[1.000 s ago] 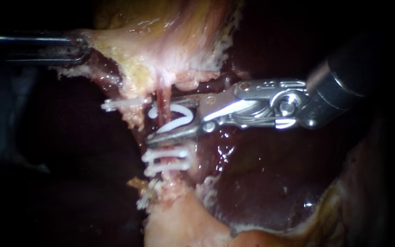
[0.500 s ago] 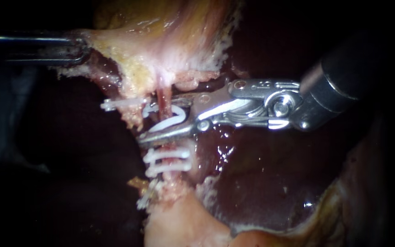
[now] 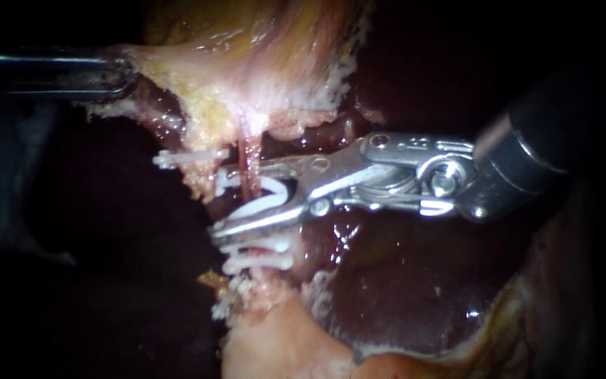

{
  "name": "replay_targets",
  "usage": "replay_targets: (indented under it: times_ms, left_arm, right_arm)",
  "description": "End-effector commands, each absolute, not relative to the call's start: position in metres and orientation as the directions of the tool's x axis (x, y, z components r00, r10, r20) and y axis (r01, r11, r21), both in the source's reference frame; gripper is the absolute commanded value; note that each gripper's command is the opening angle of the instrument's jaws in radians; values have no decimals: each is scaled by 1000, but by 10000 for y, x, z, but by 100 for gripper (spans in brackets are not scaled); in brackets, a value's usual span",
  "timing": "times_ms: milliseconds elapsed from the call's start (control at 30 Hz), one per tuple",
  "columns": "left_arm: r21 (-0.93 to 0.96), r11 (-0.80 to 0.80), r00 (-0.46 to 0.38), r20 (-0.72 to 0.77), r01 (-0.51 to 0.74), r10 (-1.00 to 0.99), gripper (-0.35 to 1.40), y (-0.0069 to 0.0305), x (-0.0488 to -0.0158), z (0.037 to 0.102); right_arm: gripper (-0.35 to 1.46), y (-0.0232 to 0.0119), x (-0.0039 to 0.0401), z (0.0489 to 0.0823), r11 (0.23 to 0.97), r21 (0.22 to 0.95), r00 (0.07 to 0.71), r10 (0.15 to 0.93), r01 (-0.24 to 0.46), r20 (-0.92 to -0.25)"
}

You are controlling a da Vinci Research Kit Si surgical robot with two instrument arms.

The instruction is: Clipping third clip right tube

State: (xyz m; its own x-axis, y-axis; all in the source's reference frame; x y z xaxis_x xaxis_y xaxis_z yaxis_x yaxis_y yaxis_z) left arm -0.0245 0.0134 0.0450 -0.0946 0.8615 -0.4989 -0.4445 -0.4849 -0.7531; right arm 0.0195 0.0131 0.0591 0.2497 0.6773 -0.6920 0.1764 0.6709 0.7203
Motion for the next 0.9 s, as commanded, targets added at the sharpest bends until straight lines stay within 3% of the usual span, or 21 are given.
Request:
replay_targets:
  times_ms: [33,433,900]
  left_arm:
    - [-753,-485,-95,-499,-444,861,-35,134,-245,450]
    - [-754,-485,-95,-499,-443,861,-35,135,-243,451]
    - [-754,-486,-95,-499,-443,861,-35,135,-242,452]
  right_arm:
    - [50,131,195,588,670,720,246,678,180,-692]
    - [49,131,196,561,642,729,208,699,237,-684]
    - [49,140,199,547,605,758,175,742,243,-648]
